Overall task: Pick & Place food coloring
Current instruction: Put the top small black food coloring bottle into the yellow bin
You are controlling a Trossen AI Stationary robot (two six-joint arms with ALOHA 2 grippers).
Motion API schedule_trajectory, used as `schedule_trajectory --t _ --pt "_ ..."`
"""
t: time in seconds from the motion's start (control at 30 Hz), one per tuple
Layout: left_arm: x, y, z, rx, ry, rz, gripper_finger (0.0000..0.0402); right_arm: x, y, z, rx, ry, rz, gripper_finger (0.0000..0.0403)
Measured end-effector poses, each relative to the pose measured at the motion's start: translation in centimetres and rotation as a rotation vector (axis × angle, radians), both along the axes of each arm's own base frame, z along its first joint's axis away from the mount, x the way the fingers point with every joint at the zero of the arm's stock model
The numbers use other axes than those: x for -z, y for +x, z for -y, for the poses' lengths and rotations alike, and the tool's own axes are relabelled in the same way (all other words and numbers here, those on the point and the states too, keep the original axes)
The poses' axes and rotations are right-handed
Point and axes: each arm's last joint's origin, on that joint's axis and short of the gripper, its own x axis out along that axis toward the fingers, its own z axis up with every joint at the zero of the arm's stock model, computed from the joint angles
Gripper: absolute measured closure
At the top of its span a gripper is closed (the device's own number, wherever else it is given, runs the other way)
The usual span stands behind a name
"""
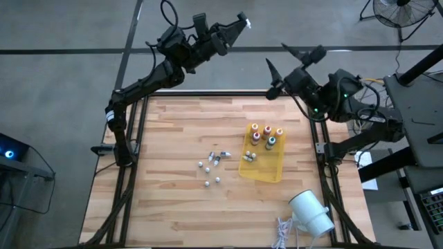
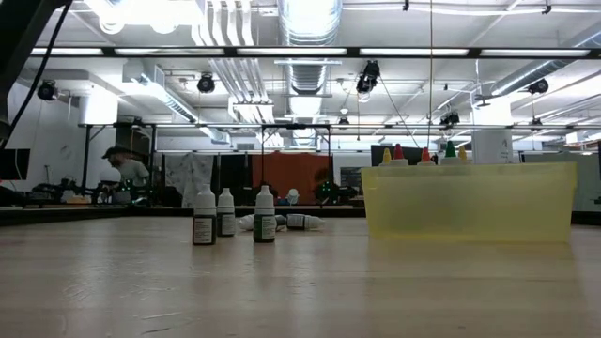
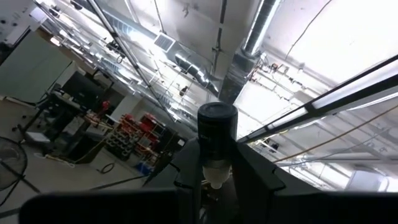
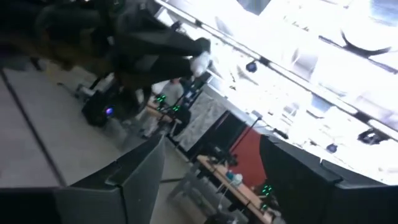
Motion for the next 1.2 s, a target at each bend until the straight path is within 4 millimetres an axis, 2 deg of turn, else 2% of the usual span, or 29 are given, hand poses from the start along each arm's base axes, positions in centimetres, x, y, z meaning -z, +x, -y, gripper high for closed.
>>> schedule_trajectory --t 0.6,0.9,1.2 --pt "-0.2 -0.1 0.2 0.048 -0.027 0.044 0.0353 -1.5 6.1 2.4 -0.004 -0.066 0.035 0.0167" --pt "0.2 0.2 0.1 0.064 -0.034 0.031 0.0353 -2.5 6.1 2.8 0.026 -0.095 0.034 0.0170" --pt "0.2 0.2 0.1 0.072 -0.045 0.034 0.0353 -2.5 5.9 3.3 0.039 -0.093 0.040 0.0172"
